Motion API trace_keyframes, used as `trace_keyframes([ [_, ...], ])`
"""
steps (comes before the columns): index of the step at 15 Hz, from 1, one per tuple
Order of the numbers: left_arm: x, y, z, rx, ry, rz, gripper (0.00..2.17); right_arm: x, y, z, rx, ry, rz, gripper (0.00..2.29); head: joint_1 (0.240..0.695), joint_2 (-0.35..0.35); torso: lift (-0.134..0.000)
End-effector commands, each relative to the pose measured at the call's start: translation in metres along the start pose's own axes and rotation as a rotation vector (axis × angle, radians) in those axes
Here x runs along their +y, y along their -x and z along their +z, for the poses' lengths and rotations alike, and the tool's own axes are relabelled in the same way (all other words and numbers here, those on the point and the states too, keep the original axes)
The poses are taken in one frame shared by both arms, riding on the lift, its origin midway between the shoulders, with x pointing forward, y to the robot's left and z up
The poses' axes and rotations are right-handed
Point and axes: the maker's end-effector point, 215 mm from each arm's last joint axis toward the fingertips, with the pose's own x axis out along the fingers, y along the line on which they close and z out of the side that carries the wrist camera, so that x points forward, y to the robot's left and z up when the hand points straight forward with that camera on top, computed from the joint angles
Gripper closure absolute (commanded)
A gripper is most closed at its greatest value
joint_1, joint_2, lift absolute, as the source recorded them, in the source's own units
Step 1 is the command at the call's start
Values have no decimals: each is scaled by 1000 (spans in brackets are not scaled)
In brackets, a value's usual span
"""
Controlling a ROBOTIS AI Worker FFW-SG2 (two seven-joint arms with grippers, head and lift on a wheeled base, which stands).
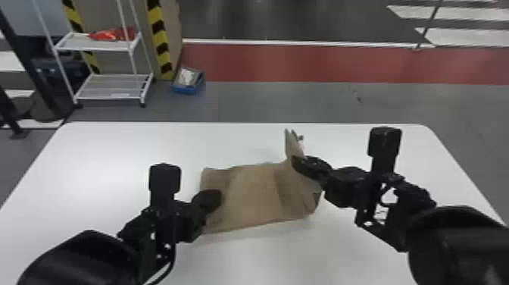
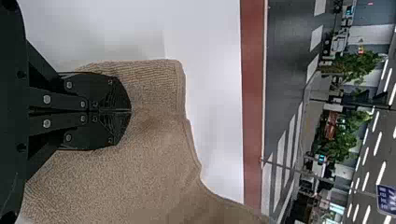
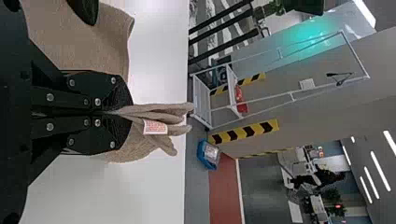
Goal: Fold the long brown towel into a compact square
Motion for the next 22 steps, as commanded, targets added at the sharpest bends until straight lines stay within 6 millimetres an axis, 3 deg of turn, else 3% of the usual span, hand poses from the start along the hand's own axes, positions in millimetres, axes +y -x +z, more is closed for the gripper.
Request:
trace_keyframes([
  [1,-19,-3,-3,4,2,-30,1828,28,-13,7,-13,-4,41,1298,695,-17,-125],
  [4,-47,-4,-4,-6,18,-66,1808,44,-19,5,-2,-6,69,1298,695,-4,-125],
  [7,-38,10,28,-76,38,-52,1717,41,-14,2,10,-12,64,1298,695,-9,-125],
  [9,-27,18,40,-102,50,-39,1717,28,-9,5,4,-16,43,1298,695,-4,-125],
  [12,-13,25,29,-81,40,-31,1717,24,-8,15,-9,-11,43,1298,695,-4,-125],
  [15,-12,22,1,-29,47,-37,1720,31,-14,26,-24,-5,58,1298,695,6,-125],
  [18,-15,14,-21,11,56,-48,1720,53,-21,16,5,-7,91,1298,695,23,-125],
  [22,-16,8,-24,21,51,-50,1720,64,-19,-5,73,-14,98,1295,695,40,-125],
])
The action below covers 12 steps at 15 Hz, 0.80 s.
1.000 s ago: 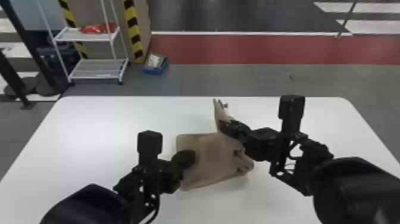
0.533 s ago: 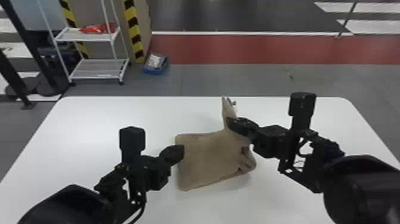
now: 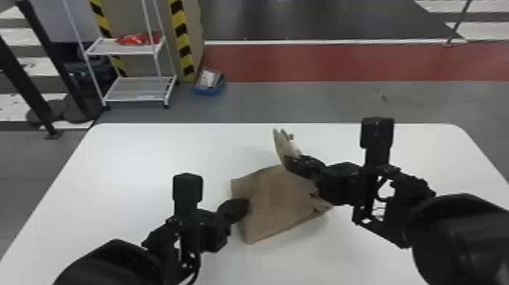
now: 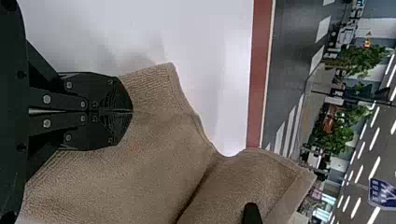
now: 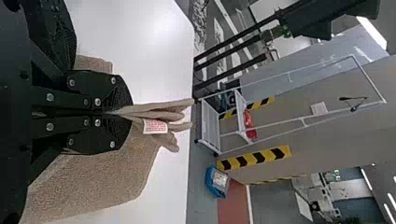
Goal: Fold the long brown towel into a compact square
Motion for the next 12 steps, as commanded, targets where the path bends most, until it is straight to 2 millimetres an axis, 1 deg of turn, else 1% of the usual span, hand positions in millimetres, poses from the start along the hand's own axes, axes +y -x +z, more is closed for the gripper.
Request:
trace_keyframes([
  [1,-3,-3,-2,6,-2,-5,1720,10,0,-10,23,-3,17,1295,695,44,-125],
  [3,-7,-6,-7,15,-4,-10,1720,22,-4,-17,38,1,38,1295,695,49,-125],
  [6,-11,-7,-9,15,-11,-13,1720,40,-13,-18,48,29,63,1295,695,59,-125],
  [8,-11,-5,-6,10,-14,-10,1720,41,-16,-28,75,34,55,1295,695,72,-125],
  [10,-10,-5,-5,7,-13,-9,1720,39,-15,-43,107,26,45,1268,695,79,-125],
  [11,-10,-4,-6,10,-14,-8,1720,38,-15,-47,112,23,40,1065,695,82,-125],
  [12,-10,-5,-5,5,-16,-6,1720,37,-15,-48,115,24,39,1038,695,82,-125],
])
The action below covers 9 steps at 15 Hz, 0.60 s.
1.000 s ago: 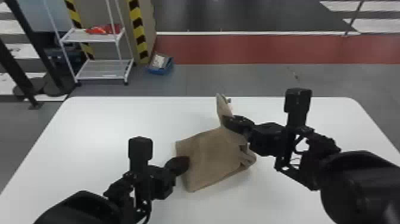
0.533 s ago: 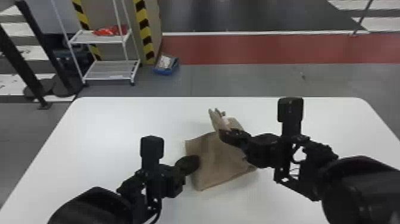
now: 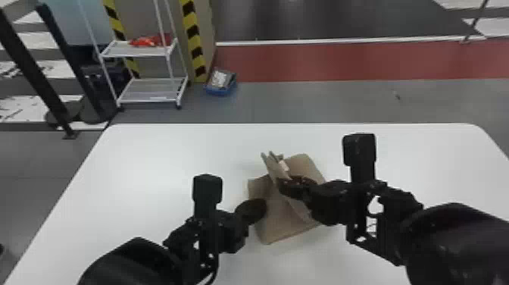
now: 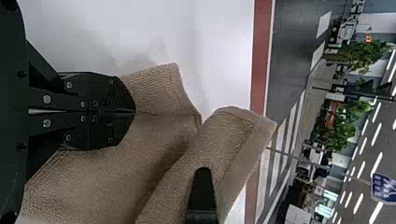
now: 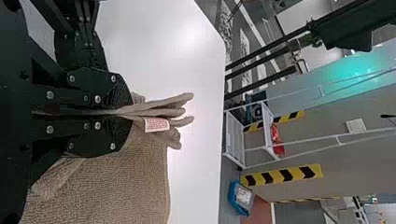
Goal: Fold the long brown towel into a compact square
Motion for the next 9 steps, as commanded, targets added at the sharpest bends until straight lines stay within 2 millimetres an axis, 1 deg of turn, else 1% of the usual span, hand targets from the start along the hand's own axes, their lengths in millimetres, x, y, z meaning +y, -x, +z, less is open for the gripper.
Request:
trace_keyframes([
  [1,-2,0,0,-6,-2,-1,1720,0,0,-5,9,-2,0,1038,695,82,-125],
  [3,-6,0,-1,-5,-5,-10,1720,2,-1,-5,8,-3,6,1038,695,81,-125],
  [4,-8,1,-2,-1,-8,-12,1720,5,-2,-2,-7,1,12,1038,695,80,-125],
  [5,-10,2,1,-8,-9,-15,1720,7,-3,0,-16,6,12,1038,695,80,-125],
  [6,-11,4,4,-15,-11,-15,1720,9,-5,-3,-11,5,14,1038,695,80,-125],
  [8,-13,6,0,-11,-7,-18,1720,12,-8,-6,-6,6,17,1038,695,82,-125],
  [9,-13,6,0,-11,-7,-17,1720,12,-8,-8,-4,3,18,957,695,87,-125],
])
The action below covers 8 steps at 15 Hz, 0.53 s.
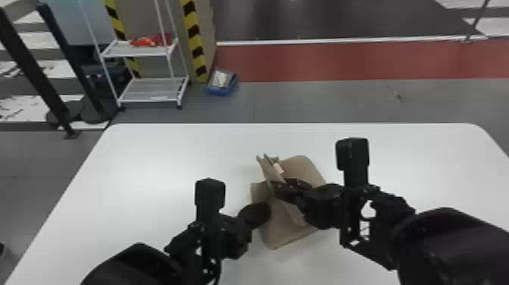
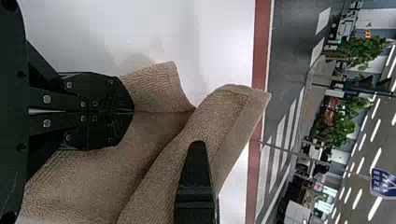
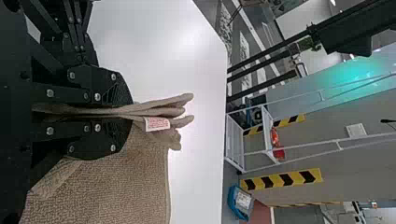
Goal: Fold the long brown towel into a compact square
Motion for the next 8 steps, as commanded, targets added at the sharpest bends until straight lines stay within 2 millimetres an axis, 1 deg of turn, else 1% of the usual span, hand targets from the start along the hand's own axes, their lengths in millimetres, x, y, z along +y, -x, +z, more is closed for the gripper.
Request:
trace_keyframes([
  [1,-1,2,-2,1,2,-1,1720,4,-1,-7,9,-6,7,542,695,89,-125],
  [2,-2,2,-2,1,1,-2,1720,5,0,-13,14,-14,12,269,695,90,-125],
  [3,-2,2,-3,2,3,-3,1720,5,2,-18,21,-23,10,76,695,91,-125],
  [4,-3,3,-3,3,1,-7,1720,6,7,-24,17,-35,10,56,695,92,-125],
  [5,-3,4,-2,-1,0,-4,1717,7,14,-15,-35,-32,7,60,695,92,-125],
  [6,-3,6,-3,-1,4,-5,1720,6,26,2,-123,-20,-2,63,695,89,-125],
  [7,-3,7,-3,-3,5,-3,1720,1,41,17,-196,-17,-15,63,695,86,-125],
  [8,-4,8,-4,-2,4,-4,1720,-2,54,21,-218,-24,-23,63,695,81,-125],
])
